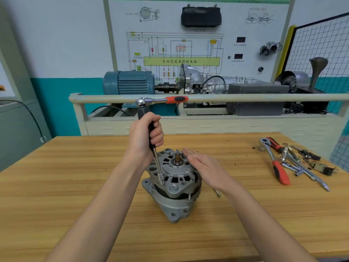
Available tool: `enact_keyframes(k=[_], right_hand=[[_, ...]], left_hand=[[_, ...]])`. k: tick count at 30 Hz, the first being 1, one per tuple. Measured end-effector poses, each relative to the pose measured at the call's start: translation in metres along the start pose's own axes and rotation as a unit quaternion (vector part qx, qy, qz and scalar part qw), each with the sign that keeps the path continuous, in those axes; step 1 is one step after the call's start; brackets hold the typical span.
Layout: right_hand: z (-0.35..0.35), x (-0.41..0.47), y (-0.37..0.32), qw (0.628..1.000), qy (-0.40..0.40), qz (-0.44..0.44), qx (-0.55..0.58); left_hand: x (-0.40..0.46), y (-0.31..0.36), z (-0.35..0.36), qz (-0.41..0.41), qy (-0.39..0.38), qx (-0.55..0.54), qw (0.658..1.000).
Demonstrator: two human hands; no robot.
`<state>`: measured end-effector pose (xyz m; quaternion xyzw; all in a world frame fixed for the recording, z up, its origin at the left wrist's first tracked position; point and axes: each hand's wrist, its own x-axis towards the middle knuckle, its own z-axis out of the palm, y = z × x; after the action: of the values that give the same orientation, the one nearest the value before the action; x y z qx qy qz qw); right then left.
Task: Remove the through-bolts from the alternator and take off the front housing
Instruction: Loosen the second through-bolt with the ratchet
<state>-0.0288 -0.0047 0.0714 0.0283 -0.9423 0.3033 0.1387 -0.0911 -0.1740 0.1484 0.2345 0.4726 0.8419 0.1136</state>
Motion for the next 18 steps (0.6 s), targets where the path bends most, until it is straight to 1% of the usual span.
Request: enact_keyframes(k=[2, 3, 5, 6, 7, 8, 9, 10, 12, 16, 18], right_hand=[[-0.009, -0.001, 0.000, 1.000, -0.019, 0.013, -0.020], [-0.013, 0.002, -0.001, 1.000, -0.001, 0.028, 0.000], [-0.017, 0.013, -0.005, 0.995, 0.078, 0.046, 0.044], [-0.016, 0.020, -0.007, 0.994, 0.093, 0.040, 0.049], [-0.014, 0.027, -0.010, 0.996, 0.069, 0.025, 0.047], [-0.010, 0.032, -0.012, 0.999, 0.022, 0.008, 0.049], [-0.004, 0.034, -0.012, 0.998, -0.023, 0.003, 0.057], [0.001, 0.035, -0.009, 0.997, -0.049, 0.004, 0.064], [0.005, 0.036, -0.004, 0.997, -0.056, 0.004, 0.047], [0.007, 0.031, -0.001, 0.999, -0.015, 0.005, -0.044], [0.004, 0.030, 0.000, 0.997, -0.012, 0.008, -0.080]], left_hand=[[0.000, 0.001, 0.001, 0.002, 0.000, -0.002, 1.000], [0.000, 0.001, 0.001, 0.006, 0.001, -0.003, 1.000], [0.000, 0.003, 0.002, 0.014, 0.000, -0.006, 1.000], [0.000, 0.004, 0.003, 0.016, -0.002, -0.012, 1.000], [0.000, 0.006, 0.005, 0.017, -0.005, -0.021, 1.000], [0.001, 0.008, 0.005, 0.017, -0.009, -0.028, 0.999], [0.000, 0.010, 0.006, 0.018, -0.013, -0.031, 0.999], [0.000, 0.011, 0.007, 0.020, -0.018, -0.032, 0.999], [0.000, 0.012, 0.008, 0.023, -0.026, -0.035, 0.999], [0.001, 0.004, 0.016, 0.009, -0.036, -0.031, 0.999], [0.004, -0.001, 0.018, 0.001, -0.032, -0.026, 0.999]])
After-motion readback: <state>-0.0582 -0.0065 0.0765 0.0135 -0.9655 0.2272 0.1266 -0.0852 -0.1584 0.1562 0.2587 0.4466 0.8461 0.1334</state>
